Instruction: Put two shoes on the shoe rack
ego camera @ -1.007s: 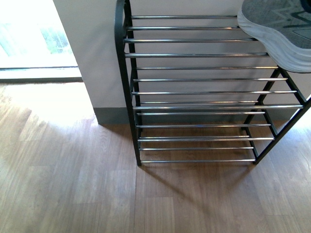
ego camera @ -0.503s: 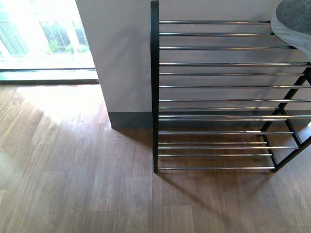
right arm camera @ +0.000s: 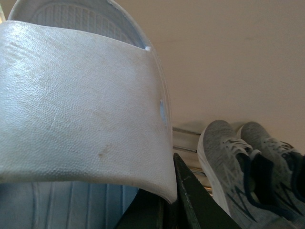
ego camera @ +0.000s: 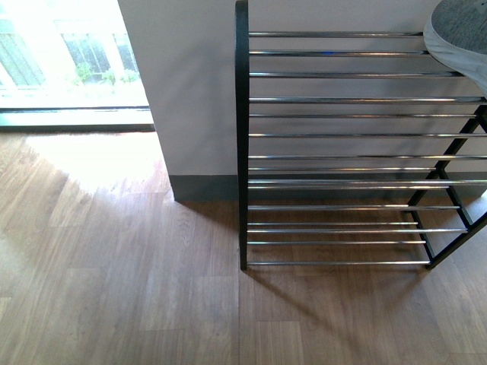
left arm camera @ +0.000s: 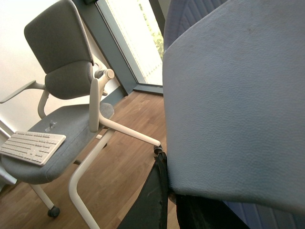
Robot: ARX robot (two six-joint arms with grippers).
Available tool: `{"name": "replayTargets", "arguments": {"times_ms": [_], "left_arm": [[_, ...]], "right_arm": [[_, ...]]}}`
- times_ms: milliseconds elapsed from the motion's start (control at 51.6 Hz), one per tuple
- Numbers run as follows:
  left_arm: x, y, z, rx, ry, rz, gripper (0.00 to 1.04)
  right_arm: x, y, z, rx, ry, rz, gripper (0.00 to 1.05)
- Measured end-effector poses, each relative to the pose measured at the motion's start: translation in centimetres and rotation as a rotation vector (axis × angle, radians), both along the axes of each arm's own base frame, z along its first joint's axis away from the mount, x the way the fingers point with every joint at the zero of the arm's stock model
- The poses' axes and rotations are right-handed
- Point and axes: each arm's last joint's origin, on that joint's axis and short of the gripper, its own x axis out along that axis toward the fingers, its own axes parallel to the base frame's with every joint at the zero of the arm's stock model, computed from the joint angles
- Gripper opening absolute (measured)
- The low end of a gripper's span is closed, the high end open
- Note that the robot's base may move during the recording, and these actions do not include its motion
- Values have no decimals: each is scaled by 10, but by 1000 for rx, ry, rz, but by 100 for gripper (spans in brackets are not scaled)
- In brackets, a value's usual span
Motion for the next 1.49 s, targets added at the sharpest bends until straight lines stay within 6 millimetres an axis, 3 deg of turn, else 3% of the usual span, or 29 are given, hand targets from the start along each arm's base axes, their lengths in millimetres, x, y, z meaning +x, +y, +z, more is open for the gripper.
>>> {"name": "replayTargets", "arguments": {"times_ms": [116,407,562,755,1007,1355,1491], "left_arm": [[0,0,0,0,0,0,2],[0,0,0,0,0,0,2],[0,0,0,0,0,0,2],[0,0,0,0,0,0,2],[0,0,0,0,0,0,2],[0,0,0,0,0,0,2],[0,0,0,0,0,0,2]], "right_arm": [[46,18,-14,-21,56,-26,1],[104,29,-62,-81,180,-74,1],[126,25,-93,-136,250,-109,1],[156,2,-129,-200,314,-181,1],[183,-17,-140,-279,307,-227,1],[192,-39,-145,-374,336,-283,2],[190,-37,-142,-331,341,-265,18]]}}
